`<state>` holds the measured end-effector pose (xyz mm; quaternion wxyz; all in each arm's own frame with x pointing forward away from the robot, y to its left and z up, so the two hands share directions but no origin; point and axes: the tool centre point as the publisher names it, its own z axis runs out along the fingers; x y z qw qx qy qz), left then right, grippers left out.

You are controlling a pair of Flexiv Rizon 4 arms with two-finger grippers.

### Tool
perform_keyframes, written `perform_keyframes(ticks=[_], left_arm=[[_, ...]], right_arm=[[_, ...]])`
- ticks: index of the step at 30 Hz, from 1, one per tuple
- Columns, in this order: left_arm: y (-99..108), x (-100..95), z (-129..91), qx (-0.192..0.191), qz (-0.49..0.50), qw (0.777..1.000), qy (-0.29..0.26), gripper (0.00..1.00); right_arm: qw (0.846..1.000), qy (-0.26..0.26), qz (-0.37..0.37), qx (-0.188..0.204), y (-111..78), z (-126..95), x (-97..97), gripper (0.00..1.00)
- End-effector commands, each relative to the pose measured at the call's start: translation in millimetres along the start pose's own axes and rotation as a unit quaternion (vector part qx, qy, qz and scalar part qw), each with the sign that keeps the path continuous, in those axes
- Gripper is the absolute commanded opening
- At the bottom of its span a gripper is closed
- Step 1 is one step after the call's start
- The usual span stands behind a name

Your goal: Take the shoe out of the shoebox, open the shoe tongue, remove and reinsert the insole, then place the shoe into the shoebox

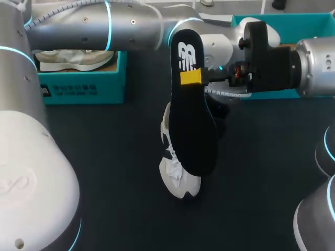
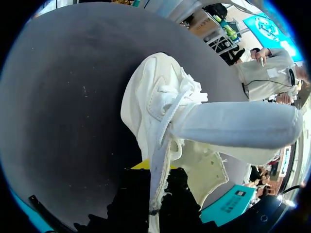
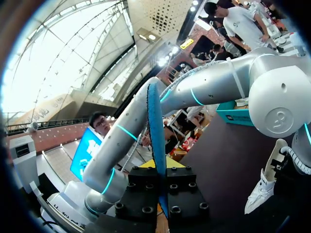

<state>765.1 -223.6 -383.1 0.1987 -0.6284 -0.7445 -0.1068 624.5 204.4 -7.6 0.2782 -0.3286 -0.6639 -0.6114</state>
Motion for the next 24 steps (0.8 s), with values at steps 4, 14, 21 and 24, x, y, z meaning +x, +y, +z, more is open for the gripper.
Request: perform_keyframes(ticks=[4,14,21,24], left_arm=[[0.9,-4.6,5.9,0.023,0.008,1.0,0.01,0.47],[13.2,22.5,-50.1,0.062,0.025,0.995,-0.078,1.0],[21.5,50.7,-97.0,0.063,0.011,0.981,-0.183,1.0],[25.3,63.4,-113.7,0.066,0.013,0.972,-0.226,1.0]], right_arm=[[1.0,-0.002,0.001,0.0,-0.4,3.0,-0.2,0.0],[1.0,-0.002,0.001,0.0,-0.4,3.0,-0.2,0.0],[1.0,-0.002,0.001,0.0,-0.4,3.0,-0.2,0.0],[1.0,-0.002,0.001,0.0,-0.4,3.0,-0.2,0.0]])
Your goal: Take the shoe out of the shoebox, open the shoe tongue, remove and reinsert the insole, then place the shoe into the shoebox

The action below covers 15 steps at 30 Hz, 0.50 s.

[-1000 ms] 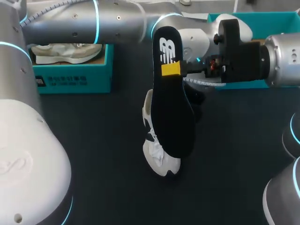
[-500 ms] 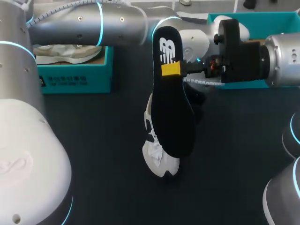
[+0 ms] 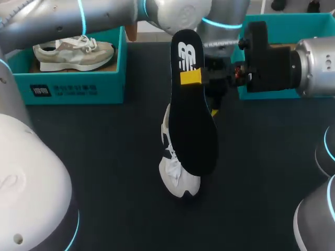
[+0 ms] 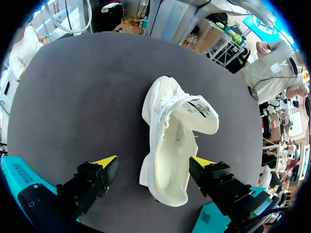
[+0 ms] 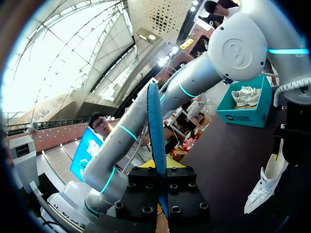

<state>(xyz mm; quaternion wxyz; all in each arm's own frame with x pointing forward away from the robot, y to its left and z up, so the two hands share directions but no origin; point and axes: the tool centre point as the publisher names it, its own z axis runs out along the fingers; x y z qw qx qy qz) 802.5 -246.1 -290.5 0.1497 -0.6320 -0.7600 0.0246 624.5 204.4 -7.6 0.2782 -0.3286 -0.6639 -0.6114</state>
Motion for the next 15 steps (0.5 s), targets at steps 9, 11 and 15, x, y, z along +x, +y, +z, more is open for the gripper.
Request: perform_keyframes(ticks=[9,11,15], left_arm=[[12.7,81.5,-77.0,0.004,0.008,0.966,-0.259,1.0],[14.7,89.3,-83.8,0.011,0.022,0.96,-0.281,1.0],[11.9,105.6,-95.1,0.012,0.033,0.945,-0.325,1.0]], right_arm=[[0.999,-0.029,0.044,-0.013,2.9,-12.3,-4.3,0.0],[0.998,-0.038,0.054,-0.019,5.9,-19.4,-6.7,0.0],[0.994,-0.06,0.081,-0.041,11.8,-34.9,-13.9,0.0]])
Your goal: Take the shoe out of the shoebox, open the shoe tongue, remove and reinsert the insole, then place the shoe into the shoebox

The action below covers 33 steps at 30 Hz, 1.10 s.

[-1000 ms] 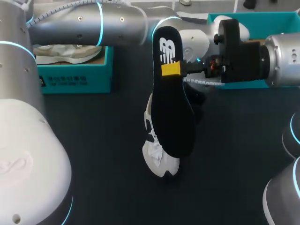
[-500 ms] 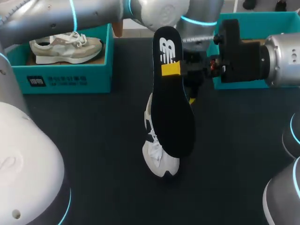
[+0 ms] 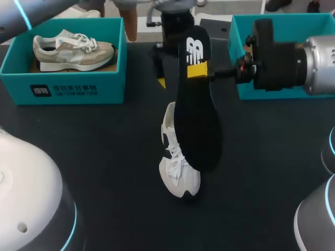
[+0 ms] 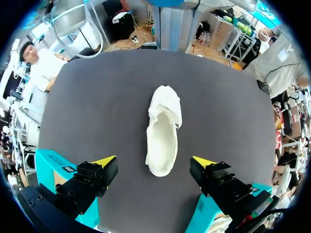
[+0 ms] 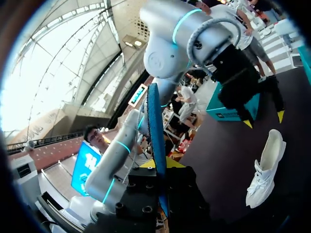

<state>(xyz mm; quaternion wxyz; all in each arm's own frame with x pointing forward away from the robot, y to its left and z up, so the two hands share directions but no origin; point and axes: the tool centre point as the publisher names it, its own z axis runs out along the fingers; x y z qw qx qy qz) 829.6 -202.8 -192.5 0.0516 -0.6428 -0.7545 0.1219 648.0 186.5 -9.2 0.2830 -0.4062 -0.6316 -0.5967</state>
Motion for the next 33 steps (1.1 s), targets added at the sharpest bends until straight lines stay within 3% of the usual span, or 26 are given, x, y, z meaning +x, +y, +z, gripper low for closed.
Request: perform_keyframes(ticks=[1,12,21,24,26,33], left_arm=[[-4.2,49.2,-17.8,-0.001,0.011,0.979,-0.204,1.0],[-20.1,71.2,-48.3,-0.004,0.044,0.95,-0.31,1.0],[-32.3,96.1,-73.1,-0.018,0.056,0.918,-0.392,1.0],[-36.9,96.6,-78.9,-0.015,0.057,0.919,-0.39,1.0],[-38.8,91.7,-79.8,-0.019,0.081,0.936,-0.342,1.0],[-38.8,91.7,-79.8,-0.019,0.081,0.936,-0.342,1.0]], right_arm=[[0.999,-0.025,0.02,-0.017,-2.2,-22.8,-1.3,0.0],[0.992,-0.023,0.111,-0.06,42.1,-53.6,-39.0,0.0],[0.972,-0.015,0.218,-0.085,70.8,-73.2,-95.4,0.0],[0.964,-0.018,0.248,-0.092,76.7,-74.2,-106.3,0.0],[0.964,-0.018,0.248,-0.092,76.7,-74.2,-106.3,0.0],[0.964,-0.018,0.248,-0.092,76.7,-74.2,-106.3,0.0]])
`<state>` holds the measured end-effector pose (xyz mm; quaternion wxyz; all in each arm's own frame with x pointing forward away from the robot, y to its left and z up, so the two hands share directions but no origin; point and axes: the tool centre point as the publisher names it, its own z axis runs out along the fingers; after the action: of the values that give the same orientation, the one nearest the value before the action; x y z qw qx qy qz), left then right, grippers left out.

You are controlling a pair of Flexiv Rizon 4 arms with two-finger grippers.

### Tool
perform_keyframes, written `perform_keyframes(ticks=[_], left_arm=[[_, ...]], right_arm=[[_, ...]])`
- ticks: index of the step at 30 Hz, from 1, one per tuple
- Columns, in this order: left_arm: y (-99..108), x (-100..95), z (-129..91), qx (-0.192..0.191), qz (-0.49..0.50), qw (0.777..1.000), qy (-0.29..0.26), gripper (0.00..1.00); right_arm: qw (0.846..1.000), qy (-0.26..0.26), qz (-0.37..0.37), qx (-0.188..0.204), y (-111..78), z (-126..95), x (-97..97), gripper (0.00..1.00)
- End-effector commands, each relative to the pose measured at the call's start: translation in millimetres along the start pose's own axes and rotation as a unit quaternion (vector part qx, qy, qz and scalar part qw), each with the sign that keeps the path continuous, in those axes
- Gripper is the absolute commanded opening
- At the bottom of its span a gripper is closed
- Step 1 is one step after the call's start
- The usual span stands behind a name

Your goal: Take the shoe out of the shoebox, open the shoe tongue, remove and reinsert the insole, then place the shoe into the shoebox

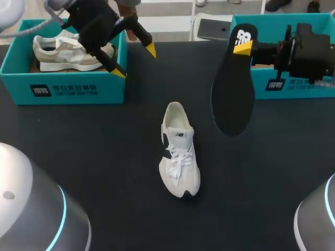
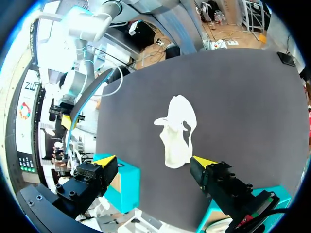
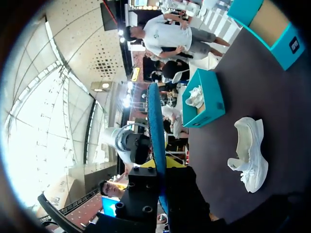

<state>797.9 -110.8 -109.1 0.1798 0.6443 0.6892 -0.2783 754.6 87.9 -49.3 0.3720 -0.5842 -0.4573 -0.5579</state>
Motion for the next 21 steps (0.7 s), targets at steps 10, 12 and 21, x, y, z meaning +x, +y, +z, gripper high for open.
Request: perform_keyframes(ticks=[10,12,21], left_arm=[[0.3,8.8,11.2,0.001,-0.009,0.985,-0.175,1.0],[-2.9,7.6,11.8,-0.008,0.017,0.973,-0.228,1.0],[-22.3,-1.3,5.1,-0.02,0.103,0.931,-0.35,1.0]], right_arm=[[1.0,0.003,0.014,0.024,11.6,14.0,-2.0,0.0],[0.999,0.005,0.019,0.039,23.0,22.1,-2.2,0.0],[0.996,0.01,0.077,0.045,38.3,31.2,-9.0,0.0]])
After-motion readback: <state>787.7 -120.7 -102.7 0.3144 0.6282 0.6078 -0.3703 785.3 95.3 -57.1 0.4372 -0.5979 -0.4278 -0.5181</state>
